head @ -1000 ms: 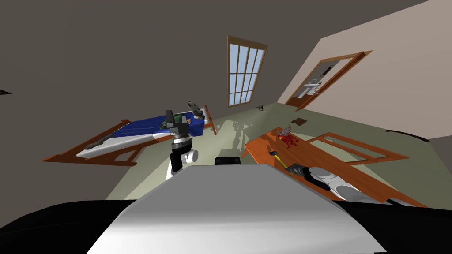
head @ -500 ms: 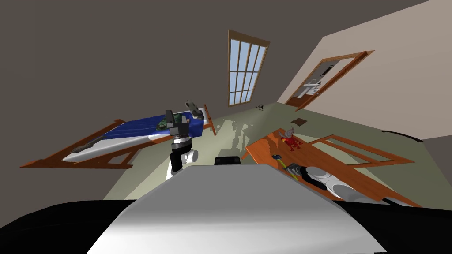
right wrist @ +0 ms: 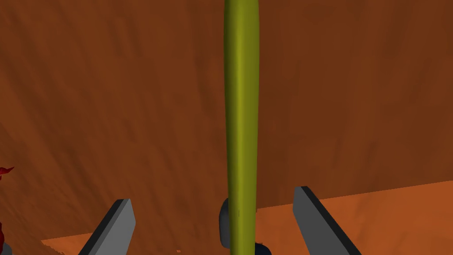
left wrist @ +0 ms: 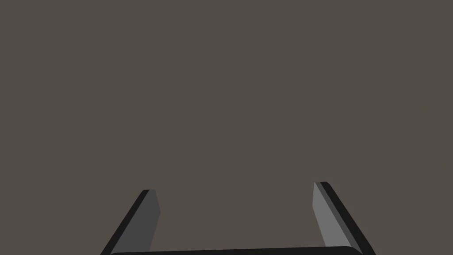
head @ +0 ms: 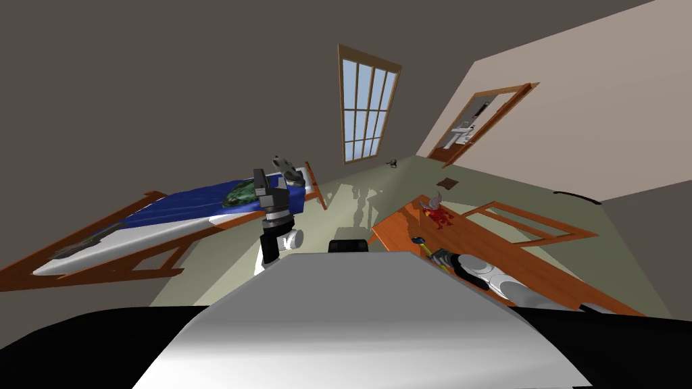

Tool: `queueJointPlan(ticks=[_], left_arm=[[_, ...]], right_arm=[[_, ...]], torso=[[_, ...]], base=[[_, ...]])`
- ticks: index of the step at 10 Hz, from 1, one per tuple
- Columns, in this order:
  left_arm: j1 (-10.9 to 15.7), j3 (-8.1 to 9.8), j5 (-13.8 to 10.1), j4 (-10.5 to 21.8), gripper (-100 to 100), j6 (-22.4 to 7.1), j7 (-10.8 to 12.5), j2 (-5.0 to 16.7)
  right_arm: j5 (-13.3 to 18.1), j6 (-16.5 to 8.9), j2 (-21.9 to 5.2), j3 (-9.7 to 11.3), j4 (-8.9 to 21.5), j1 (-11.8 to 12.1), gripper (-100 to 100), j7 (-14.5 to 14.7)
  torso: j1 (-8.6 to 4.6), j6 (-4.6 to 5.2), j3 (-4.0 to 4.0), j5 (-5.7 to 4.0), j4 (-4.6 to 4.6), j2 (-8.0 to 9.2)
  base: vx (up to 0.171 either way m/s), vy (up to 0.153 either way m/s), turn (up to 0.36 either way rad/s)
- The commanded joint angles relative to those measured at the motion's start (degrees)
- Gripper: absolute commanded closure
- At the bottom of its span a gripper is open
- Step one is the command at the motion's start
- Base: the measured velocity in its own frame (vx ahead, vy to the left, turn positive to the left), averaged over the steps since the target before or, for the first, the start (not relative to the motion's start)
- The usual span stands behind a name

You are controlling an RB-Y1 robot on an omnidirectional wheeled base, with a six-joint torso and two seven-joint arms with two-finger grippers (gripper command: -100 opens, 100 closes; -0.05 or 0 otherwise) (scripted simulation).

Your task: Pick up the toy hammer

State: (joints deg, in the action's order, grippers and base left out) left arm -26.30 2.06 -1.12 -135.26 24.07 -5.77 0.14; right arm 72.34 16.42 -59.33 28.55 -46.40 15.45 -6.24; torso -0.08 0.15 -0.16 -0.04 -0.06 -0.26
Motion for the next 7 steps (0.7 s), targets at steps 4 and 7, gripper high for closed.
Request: queueJointPlan(ticks=[4,7], left_arm=[[0.01,-0.01,0.00,0.00,0,0.00,0.00,-0.01],[0.01,-0.01,0.00,0.00,0,0.00,0.00,-0.01]], right_arm=[[0.67,-0.94,0.02,0.63,-1.22,0.30,100,-0.98],[0.67,-0.92,-0.01,0.61,-1.21,0.29,100,-0.99]], torso=[[0.17,-0.02,0.11,0.05,0.05,0.20],[0.20,-0.02,0.15,0.05,0.06,0.25]], base=[[0.022,-0.014,-0.028],[0.000,0.000,0.000]])
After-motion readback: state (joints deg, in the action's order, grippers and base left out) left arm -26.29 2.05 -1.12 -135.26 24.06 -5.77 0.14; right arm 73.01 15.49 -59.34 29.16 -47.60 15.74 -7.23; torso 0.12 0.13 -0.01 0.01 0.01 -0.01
